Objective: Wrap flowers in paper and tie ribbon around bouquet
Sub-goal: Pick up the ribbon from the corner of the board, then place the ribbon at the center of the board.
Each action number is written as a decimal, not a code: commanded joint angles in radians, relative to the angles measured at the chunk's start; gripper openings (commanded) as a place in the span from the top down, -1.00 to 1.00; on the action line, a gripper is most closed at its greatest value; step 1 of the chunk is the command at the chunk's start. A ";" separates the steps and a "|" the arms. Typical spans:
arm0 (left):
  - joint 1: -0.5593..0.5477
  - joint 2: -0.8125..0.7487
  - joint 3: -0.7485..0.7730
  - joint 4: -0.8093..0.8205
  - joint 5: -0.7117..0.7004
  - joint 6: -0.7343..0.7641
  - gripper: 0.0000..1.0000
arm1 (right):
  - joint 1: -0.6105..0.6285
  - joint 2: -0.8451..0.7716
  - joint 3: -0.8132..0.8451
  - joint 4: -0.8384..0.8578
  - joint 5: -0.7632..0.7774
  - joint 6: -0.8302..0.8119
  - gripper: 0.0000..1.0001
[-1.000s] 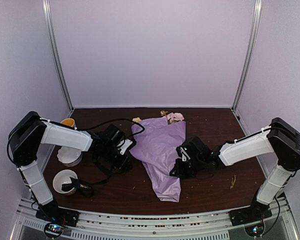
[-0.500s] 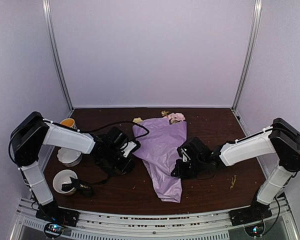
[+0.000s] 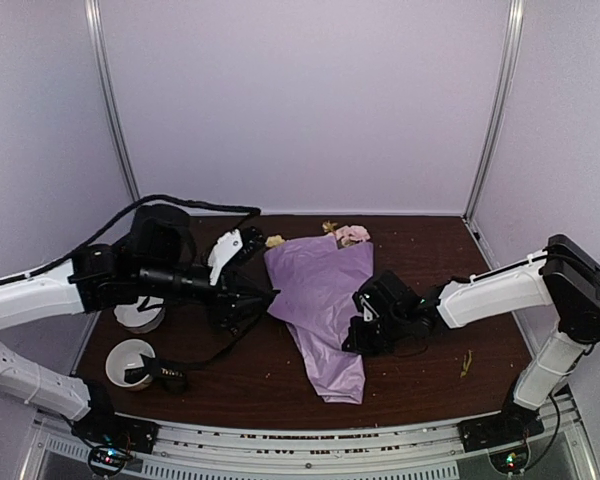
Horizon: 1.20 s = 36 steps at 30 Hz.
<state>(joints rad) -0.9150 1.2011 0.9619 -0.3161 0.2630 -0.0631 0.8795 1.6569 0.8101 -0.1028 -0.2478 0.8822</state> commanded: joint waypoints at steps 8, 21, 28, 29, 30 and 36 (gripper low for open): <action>-0.201 -0.247 0.199 -0.074 0.312 0.238 1.00 | 0.005 0.019 0.090 -0.084 0.045 -0.052 1.00; -0.167 -0.191 -0.029 -0.147 -0.251 0.151 1.00 | -0.008 0.031 0.199 -0.230 0.068 -0.135 1.00; 0.214 -0.140 -0.124 -0.193 -0.332 -0.194 1.00 | -0.011 0.024 0.219 -0.230 0.061 -0.131 1.00; 0.231 -0.121 -0.142 -0.185 -0.312 -0.214 1.00 | -0.011 0.025 0.220 -0.225 0.054 -0.127 1.00; 0.240 -0.095 -0.155 -0.184 -0.310 -0.235 0.97 | -0.011 0.028 0.223 -0.221 0.049 -0.122 1.00; 0.274 -0.059 -0.218 -0.158 -0.355 -0.387 -0.20 | -0.009 0.035 0.230 -0.215 0.036 -0.117 1.00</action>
<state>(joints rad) -0.6567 1.1847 0.7902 -0.5209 -0.0570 -0.2966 0.8734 1.6859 1.0080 -0.3359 -0.2138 0.7666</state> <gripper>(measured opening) 0.552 0.036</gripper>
